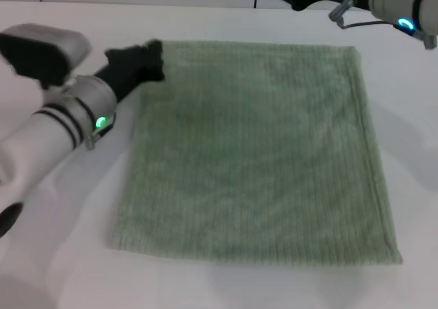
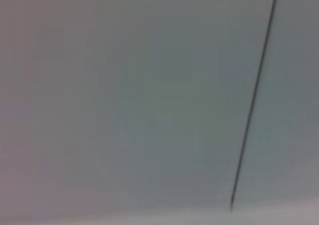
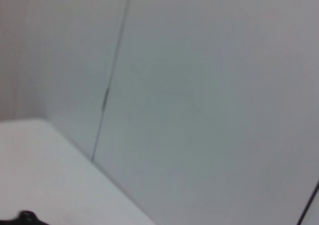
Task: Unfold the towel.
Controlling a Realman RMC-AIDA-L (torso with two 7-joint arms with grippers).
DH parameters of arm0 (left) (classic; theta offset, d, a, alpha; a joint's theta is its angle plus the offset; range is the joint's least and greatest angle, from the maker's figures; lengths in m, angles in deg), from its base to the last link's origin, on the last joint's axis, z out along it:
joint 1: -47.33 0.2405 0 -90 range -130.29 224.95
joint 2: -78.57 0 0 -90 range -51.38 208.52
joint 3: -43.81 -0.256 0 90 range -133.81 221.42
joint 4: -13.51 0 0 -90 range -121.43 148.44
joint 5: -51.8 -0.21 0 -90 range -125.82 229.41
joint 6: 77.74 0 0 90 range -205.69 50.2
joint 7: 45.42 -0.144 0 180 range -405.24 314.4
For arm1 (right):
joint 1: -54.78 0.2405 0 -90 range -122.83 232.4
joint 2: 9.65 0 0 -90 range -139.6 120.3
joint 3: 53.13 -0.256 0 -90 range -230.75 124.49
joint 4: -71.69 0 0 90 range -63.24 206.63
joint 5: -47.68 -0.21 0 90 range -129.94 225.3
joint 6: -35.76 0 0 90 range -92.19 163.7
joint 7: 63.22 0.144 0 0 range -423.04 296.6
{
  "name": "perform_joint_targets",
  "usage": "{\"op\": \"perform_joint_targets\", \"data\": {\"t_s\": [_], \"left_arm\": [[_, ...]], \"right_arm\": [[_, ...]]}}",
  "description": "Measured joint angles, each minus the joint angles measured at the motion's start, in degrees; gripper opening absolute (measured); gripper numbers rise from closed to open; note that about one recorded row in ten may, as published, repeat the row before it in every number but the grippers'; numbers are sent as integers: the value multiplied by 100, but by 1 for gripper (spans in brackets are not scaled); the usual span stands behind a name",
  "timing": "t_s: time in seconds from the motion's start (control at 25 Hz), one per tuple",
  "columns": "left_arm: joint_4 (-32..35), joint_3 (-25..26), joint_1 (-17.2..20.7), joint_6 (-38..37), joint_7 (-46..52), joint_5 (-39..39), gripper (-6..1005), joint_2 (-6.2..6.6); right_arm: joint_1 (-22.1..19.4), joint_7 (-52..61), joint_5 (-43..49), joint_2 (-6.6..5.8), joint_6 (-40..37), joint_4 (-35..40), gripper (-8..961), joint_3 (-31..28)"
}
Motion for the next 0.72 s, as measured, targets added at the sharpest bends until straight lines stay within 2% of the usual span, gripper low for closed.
{"op": "perform_joint_targets", "data": {"t_s": [0.08, 0.12, 0.16, 0.28, 0.48, 0.6, 0.72], "left_arm": [[0, 343, 409, -1064, -23, -4, 1, 0], [0, 343, 409, -1064, -23, -4, 1, 0], [0, 436, 510, -1314, -52, -4, 1, -2], [3, 641, 848, -2017, -157, 9, 1, -2], [11, 729, 956, -2187, -157, 17, 1, 17], [15, 746, 959, -2199, -159, 18, 2, 21], [17, 840, 957, -2215, -159, 9, 7, 38]], "right_arm": [[-212, -725, -827, 0, -456, -262, 434, 70], [-212, -725, -827, 0, -456, -262, 434, 70], [-283, -1181, -1353, 0, -775, -462, 434, 102], [-301, -1657, -1820, -1, -1205, -691, 435, 124], [-261, -2183, -1871, -1, -1702, -728, 435, 375], [-244, -2317, -1754, -1, -1735, -688, 435, 444], [-235, -2336, -1703, -5, -1799, -644, 558, 393]]}}
